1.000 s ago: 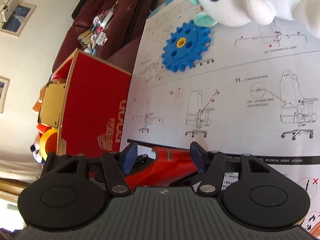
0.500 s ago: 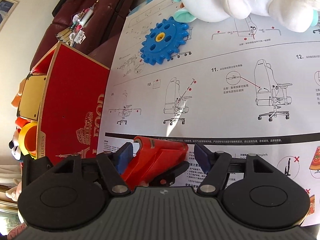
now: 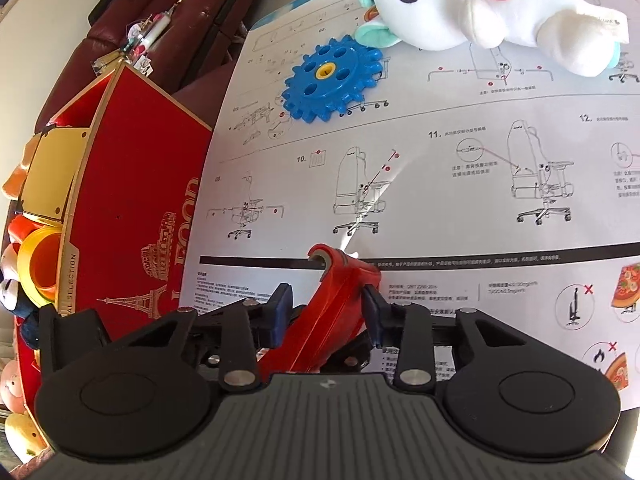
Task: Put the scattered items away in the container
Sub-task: 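Carry the red case with both grippers toward the toy box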
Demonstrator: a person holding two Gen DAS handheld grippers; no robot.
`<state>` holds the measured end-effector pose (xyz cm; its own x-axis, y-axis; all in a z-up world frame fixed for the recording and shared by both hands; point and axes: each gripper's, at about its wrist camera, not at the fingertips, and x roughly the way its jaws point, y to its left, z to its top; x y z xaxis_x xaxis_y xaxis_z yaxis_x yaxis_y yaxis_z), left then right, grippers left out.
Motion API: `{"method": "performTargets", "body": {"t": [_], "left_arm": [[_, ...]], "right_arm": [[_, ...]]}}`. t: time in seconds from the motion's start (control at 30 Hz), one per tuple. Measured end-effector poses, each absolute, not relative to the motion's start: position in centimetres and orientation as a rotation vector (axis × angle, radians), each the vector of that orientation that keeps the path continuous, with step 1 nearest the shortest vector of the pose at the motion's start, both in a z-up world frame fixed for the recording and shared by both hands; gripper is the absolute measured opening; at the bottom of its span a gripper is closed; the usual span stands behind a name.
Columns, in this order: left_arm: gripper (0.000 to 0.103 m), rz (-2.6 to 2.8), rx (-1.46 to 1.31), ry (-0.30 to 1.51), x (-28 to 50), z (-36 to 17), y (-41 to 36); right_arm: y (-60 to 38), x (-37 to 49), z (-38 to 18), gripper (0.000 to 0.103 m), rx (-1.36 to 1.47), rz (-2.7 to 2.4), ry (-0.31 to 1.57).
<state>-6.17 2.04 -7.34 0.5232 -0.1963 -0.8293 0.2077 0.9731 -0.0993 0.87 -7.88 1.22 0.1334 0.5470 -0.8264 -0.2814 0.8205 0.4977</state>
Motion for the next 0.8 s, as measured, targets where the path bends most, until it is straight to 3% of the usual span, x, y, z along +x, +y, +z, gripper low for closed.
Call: {"method": "performTargets", "body": {"t": [0.1,0.4,0.47,0.8], "left_arm": [[0.054,-0.237,0.024,0.981,-6.6,-7.3,2.1],[0.054,-0.267,0.086,0.958,-6.8,-7.6,0.9],[0.037,-0.261,0.107,0.958,-6.7,-7.6,0.6],[0.030,-0.230,0.124,0.976,-6.1,-7.7,0.1]], "right_arm": [[-8.8,1.2,0.6,0.034,0.254,0.572,1.326],[-9.1,0.8,-0.1,0.032,0.313,0.577,1.352],[-9.1,0.9,-0.1,0.032,0.321,0.577,1.353],[-9.2,0.9,-0.1,0.039,0.331,0.578,1.364]]}}
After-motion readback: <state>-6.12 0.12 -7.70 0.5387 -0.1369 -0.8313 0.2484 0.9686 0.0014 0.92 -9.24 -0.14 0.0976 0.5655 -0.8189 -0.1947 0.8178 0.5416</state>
